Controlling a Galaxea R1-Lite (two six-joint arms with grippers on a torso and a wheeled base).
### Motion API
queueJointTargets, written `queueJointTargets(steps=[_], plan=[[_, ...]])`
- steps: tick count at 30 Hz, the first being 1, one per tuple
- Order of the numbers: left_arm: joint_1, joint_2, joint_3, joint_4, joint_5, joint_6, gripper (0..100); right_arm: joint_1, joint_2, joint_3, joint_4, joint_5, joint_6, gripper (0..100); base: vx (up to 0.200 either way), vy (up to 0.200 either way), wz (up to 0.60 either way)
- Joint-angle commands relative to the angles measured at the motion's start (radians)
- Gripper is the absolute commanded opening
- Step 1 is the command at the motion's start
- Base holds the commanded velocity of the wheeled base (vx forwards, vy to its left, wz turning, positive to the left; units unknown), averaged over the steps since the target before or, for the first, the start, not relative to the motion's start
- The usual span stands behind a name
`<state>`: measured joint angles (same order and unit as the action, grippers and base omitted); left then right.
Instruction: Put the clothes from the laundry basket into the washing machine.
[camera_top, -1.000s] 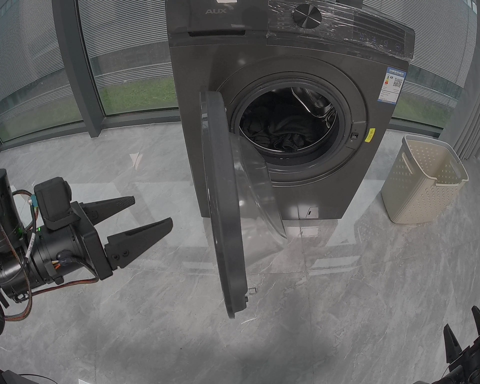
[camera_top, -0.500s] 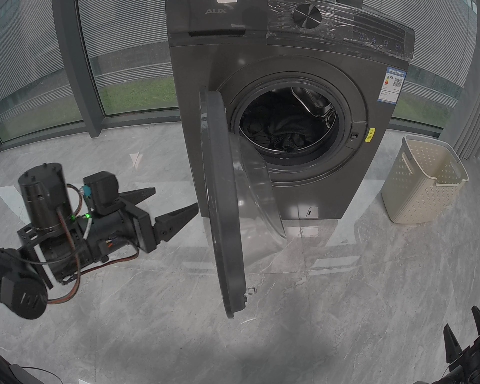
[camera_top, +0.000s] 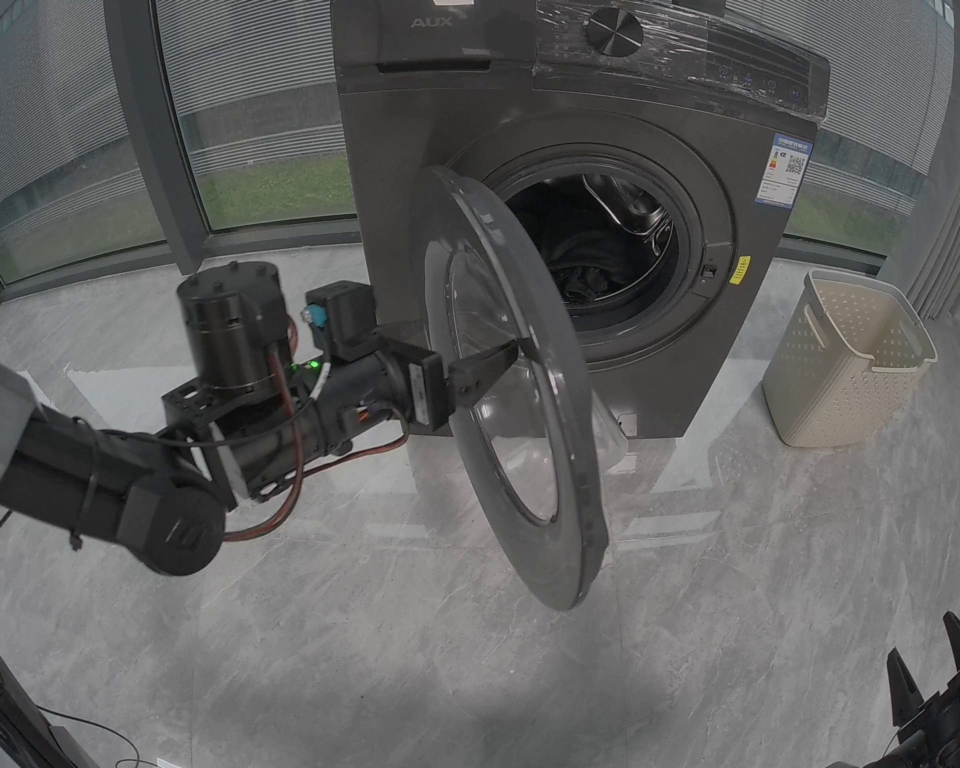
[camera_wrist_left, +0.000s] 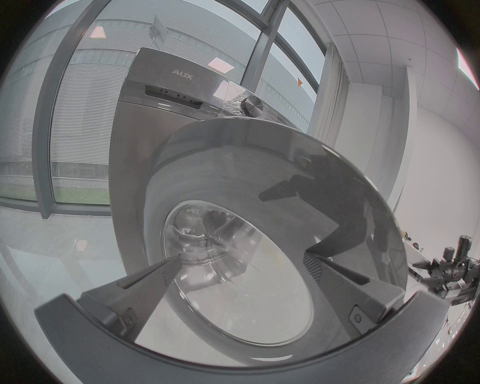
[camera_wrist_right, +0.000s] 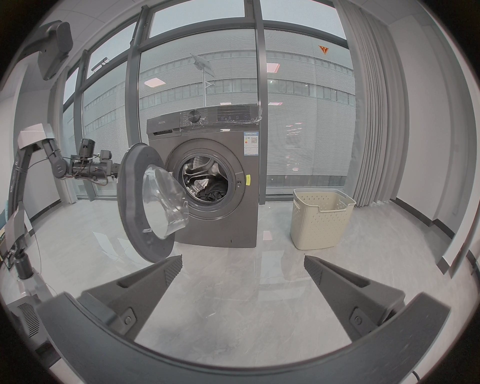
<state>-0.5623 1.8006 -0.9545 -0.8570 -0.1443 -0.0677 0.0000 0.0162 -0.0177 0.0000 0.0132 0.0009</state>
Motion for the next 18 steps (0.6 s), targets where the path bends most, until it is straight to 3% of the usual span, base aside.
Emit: queueJointTargets(steps=[1, 5, 9, 12, 18], plan=[[-0.028, 0.148, -0.145, 0.015, 0.015, -0.001, 100, 0.0, -0.016, 0.018, 0.0, 0.001, -0.001, 100, 0.0, 0.0, 0.0], [-0.028, 0.253, -0.313, 0.055, 0.015, -0.009, 100, 0.0, -0.016, 0.018, 0.0, 0.001, -0.002, 100, 0.0, 0.0, 0.0], [-0.03, 0.292, -0.369, 0.056, 0.022, -0.075, 100, 0.0, -0.016, 0.018, 0.0, 0.001, -0.001, 100, 0.0, 0.0, 0.0], [-0.03, 0.278, -0.336, 0.055, 0.022, -0.089, 100, 0.0, -0.016, 0.018, 0.0, 0.001, -0.004, 100, 0.0, 0.0, 0.0], [-0.034, -0.001, 0.026, 0.039, 0.023, -0.078, 100, 0.0, -0.016, 0.018, 0.0, 0.002, -0.009, 100, 0.0, 0.0, 0.0]])
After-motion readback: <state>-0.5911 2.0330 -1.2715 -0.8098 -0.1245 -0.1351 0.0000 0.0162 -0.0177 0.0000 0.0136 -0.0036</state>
